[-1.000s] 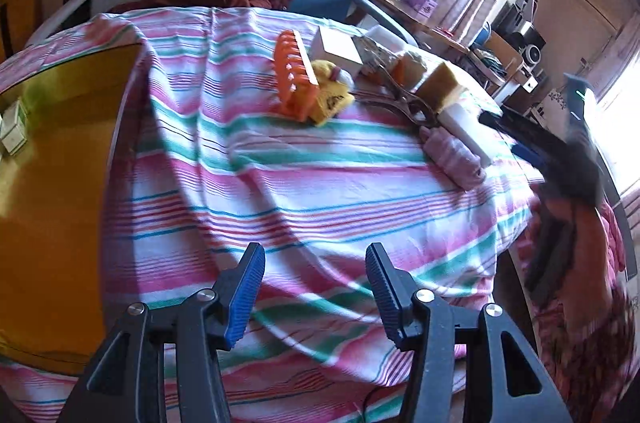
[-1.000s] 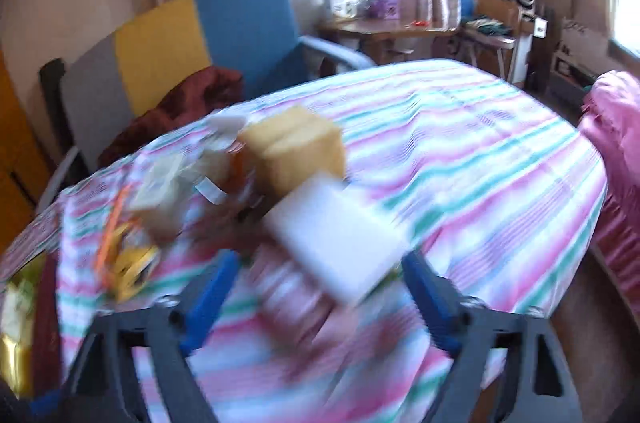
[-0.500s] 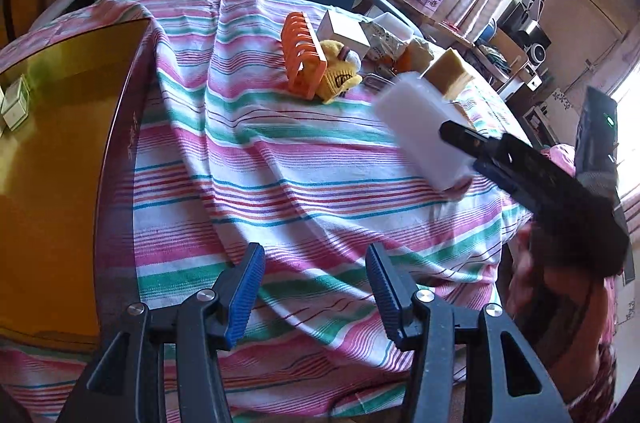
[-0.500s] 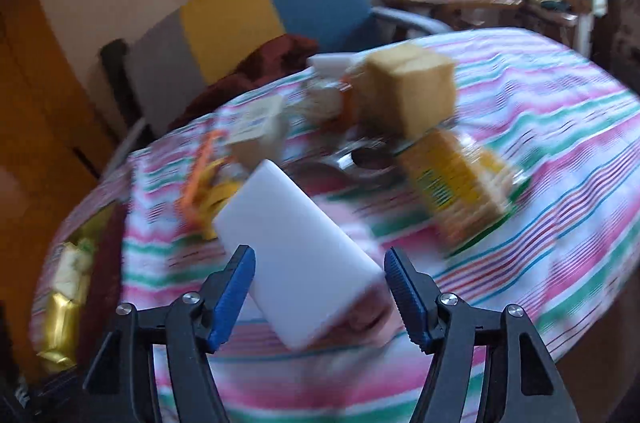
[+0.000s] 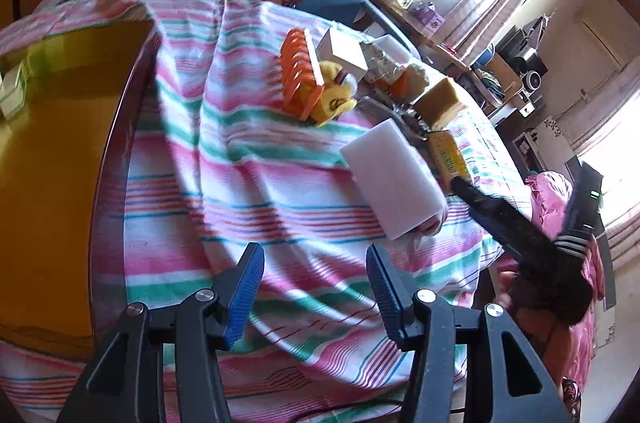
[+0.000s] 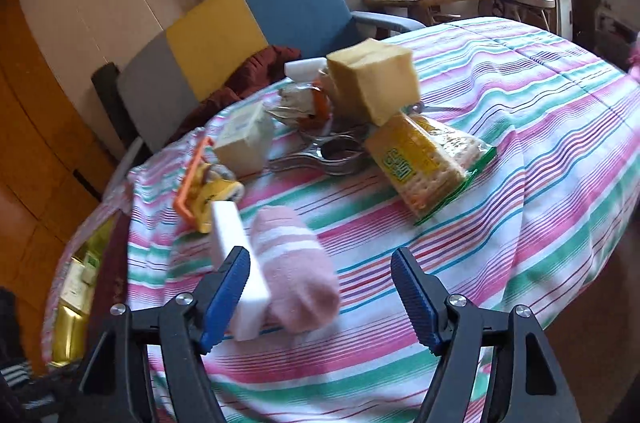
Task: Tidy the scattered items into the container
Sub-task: 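Grasp the white sponge with the left tool while the right tool grasps the pink sock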
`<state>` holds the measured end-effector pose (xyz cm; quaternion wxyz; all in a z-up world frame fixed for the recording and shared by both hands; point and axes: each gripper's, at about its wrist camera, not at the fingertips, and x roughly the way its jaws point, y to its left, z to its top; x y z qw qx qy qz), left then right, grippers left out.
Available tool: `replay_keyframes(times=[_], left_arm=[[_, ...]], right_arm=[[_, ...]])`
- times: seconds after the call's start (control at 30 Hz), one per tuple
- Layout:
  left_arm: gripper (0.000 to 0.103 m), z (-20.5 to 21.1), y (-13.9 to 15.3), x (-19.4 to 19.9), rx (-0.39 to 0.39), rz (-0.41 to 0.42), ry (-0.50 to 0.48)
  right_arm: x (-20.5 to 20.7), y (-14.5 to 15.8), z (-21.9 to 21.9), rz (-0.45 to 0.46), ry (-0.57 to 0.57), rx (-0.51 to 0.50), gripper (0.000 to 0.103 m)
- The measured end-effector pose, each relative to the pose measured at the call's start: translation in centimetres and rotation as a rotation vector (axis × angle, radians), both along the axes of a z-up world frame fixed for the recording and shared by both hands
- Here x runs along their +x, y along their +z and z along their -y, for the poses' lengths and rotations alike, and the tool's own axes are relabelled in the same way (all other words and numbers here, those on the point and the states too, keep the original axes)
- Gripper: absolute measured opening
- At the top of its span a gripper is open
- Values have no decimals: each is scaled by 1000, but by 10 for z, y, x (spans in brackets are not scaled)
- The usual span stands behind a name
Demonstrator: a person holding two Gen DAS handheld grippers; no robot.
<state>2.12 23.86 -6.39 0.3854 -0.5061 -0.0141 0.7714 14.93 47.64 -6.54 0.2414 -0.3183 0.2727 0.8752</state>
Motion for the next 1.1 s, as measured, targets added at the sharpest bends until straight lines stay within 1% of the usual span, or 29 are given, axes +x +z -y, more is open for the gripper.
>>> replay_keyframes(times=[0.07,0.13,0.2,0.27,0.33,0.4,0.5,0.63,0.73,0.8,0.87,0.9,0.97,1.0,1.07,1.1], left_arm=[[54,-4,4,0,5,-7,-4],[54,-7,6,-3,5,-8,-1],[54,-6,10,-6,10,-15,11],[55,0,12,-9,15,-30,44],[56,5,10,-13,18,-14,60],[56,8,8,-15,18,3,74],[56,7,2,-17,6,25,72],[57,-15,0,-18,-19,67,39],[58,-41,3,-16,-80,36,18],[58,-48,4,-19,-88,22,46],[59,-53,2,-22,-97,37,66],[59,-56,1,-23,-104,39,68],[59,-61,-1,-23,-137,31,64],[59,-64,-2,-22,-148,25,59],[59,-72,-6,-19,-190,5,43],[59,-74,-8,-19,-204,1,35]], right_arm=[[-10,-5,-2,45,-14,24,74],[-22,-8,4,75,17,44,74],[-30,-5,20,69,71,66,74],[-34,0,42,71,147,92,75],[-36,4,66,74,212,152,75],[-31,10,79,43,235,193,75],[-21,17,70,2,198,174,75],[-17,15,41,35,141,153,75],[-23,10,25,64,170,135,75],[-30,5,19,91,203,135,75],[-40,-3,18,136,246,132,74],[-43,-7,19,158,253,138,72],[-49,-16,20,205,249,136,59],[-51,-22,18,221,238,112,45],[-46,-28,11,196,199,46,43],[-43,-28,9,181,180,27,39]])
